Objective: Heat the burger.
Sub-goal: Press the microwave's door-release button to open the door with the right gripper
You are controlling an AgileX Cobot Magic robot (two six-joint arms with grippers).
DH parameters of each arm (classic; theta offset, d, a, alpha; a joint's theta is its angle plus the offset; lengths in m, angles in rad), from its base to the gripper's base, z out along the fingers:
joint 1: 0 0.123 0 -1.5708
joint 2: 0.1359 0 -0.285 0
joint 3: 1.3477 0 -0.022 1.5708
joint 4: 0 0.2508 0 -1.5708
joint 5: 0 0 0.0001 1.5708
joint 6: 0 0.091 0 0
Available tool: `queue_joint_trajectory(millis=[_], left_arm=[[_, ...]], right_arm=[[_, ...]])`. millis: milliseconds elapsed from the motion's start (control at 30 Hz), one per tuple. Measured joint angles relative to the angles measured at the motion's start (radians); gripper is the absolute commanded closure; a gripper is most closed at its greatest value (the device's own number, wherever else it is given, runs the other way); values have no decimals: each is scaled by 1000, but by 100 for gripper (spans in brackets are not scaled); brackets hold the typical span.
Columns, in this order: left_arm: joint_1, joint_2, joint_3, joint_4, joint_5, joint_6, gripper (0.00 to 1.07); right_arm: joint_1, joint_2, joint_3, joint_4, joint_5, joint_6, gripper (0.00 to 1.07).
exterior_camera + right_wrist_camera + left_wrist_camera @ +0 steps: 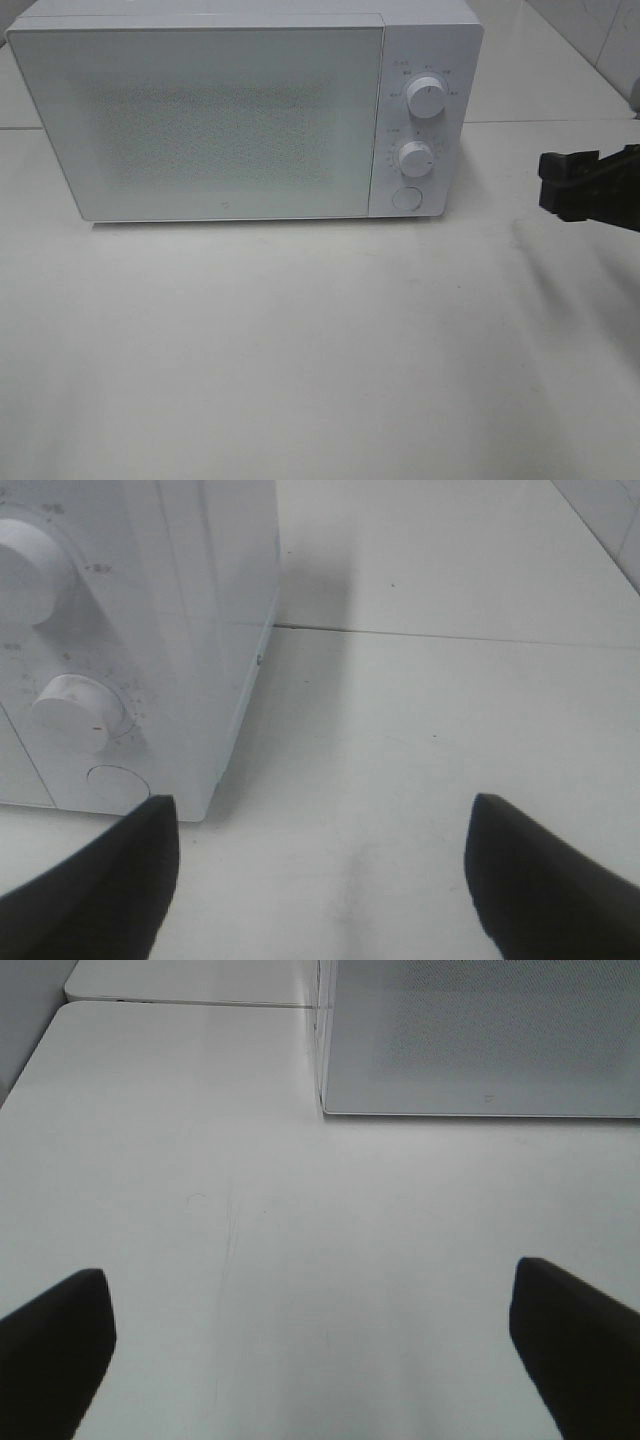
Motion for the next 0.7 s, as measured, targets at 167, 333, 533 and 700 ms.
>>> queue_joint_trajectory(millis=[167, 333, 533, 700], left_arm=[[0, 0, 0, 0, 0, 0, 6], [0, 0, 0, 0, 0, 0, 6], [0, 0, 0, 0, 0, 0, 6], [0, 0, 0, 0, 0, 0, 6]], right_arm=[[123, 111, -1, 125, -132, -101, 32], [246, 203, -1, 248, -252, -128, 32], [393, 290, -1, 398, -346, -129, 32], [510, 344, -25, 528, -379, -143, 32]])
